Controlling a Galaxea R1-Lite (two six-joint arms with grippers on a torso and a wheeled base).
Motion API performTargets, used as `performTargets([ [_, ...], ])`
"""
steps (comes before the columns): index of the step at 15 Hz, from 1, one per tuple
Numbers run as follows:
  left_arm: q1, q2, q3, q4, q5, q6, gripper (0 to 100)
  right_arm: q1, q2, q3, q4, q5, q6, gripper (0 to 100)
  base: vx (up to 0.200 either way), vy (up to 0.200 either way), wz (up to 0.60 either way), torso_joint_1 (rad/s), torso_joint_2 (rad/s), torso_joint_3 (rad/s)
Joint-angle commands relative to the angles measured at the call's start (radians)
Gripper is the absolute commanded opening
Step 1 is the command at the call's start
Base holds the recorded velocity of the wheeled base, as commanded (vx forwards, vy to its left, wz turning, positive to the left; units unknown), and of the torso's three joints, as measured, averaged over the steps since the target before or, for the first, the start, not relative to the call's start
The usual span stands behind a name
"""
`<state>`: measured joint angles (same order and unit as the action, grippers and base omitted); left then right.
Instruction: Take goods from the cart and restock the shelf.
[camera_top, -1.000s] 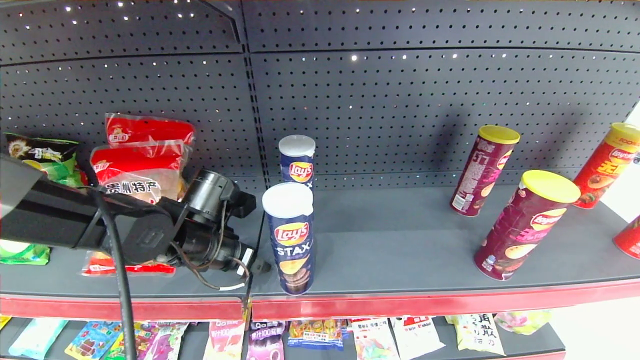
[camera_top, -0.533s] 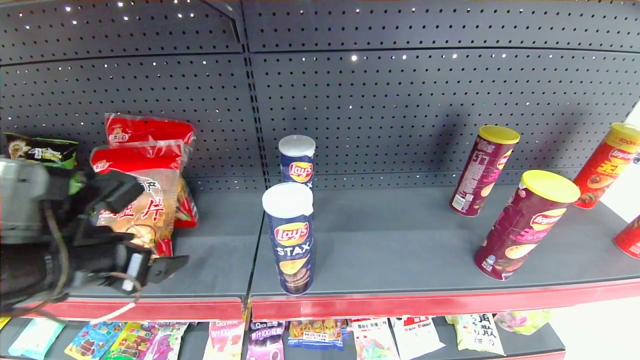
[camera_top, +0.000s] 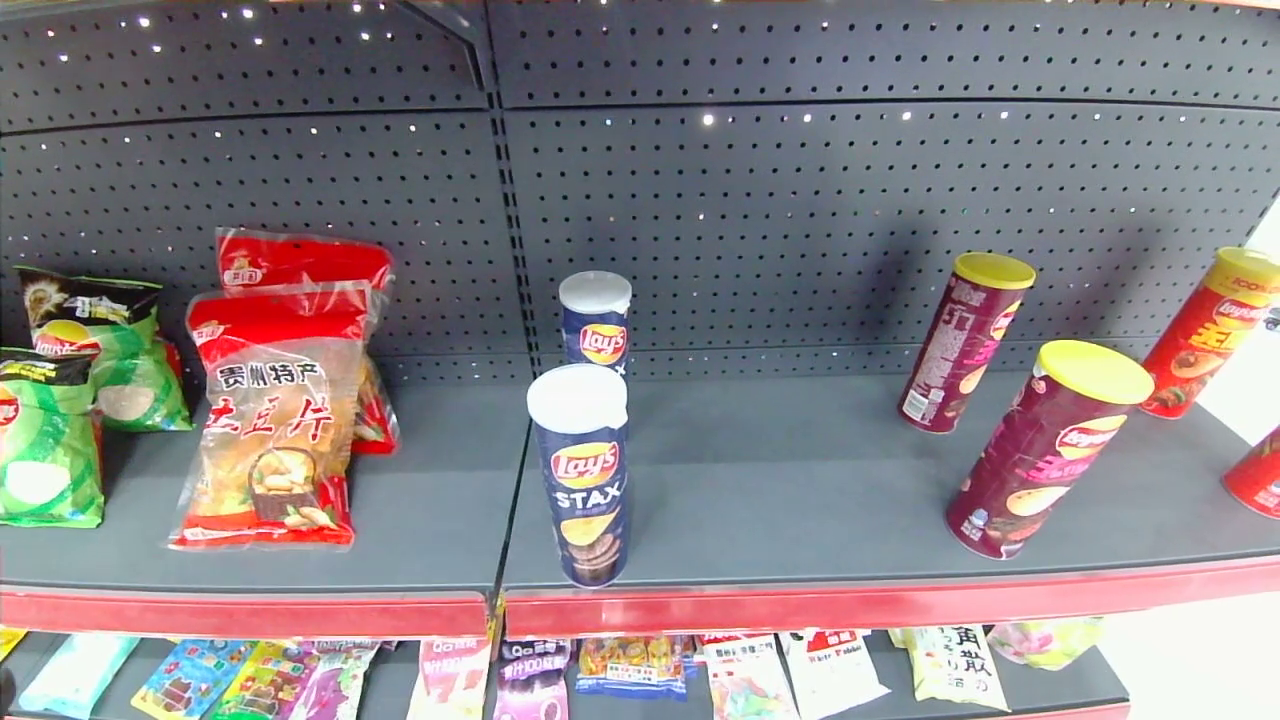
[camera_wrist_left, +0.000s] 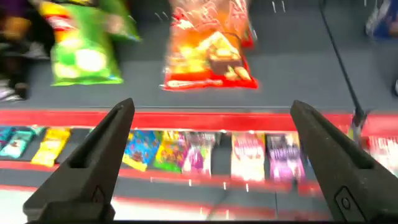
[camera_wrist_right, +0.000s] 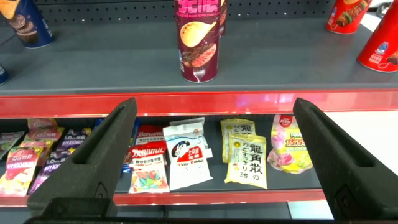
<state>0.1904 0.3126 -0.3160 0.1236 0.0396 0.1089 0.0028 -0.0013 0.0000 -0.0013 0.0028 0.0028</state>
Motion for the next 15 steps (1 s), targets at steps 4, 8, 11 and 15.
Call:
performTargets([
  [4,0.050,-0.214,0.316,-0.187,-0.095,-0.069,100,0.000,0.001,0.000,0.000,0.000,0.000,100,0.000,0.000,0.00,0.000,0.00,0.000],
  [8,0.050,-0.214,0.316,-0.142,-0.081,-0.043,100,0.000,0.001,0.000,0.000,0.000,0.000,100,0.000,0.000,0.00,0.000,0.00,0.000],
  [11,0.050,-0.213,0.316,-0.124,-0.107,-0.091,100,0.000,0.001,0.000,0.000,0.000,-0.001,100,0.000,0.000,0.00,0.000,0.00,0.000],
  [15,0.037,-0.213,0.316,-0.125,-0.078,-0.074,100,0.000,0.001,0.000,0.000,0.000,-0.001,100,0.000,0.000,0.00,0.000,0.00,0.000],
])
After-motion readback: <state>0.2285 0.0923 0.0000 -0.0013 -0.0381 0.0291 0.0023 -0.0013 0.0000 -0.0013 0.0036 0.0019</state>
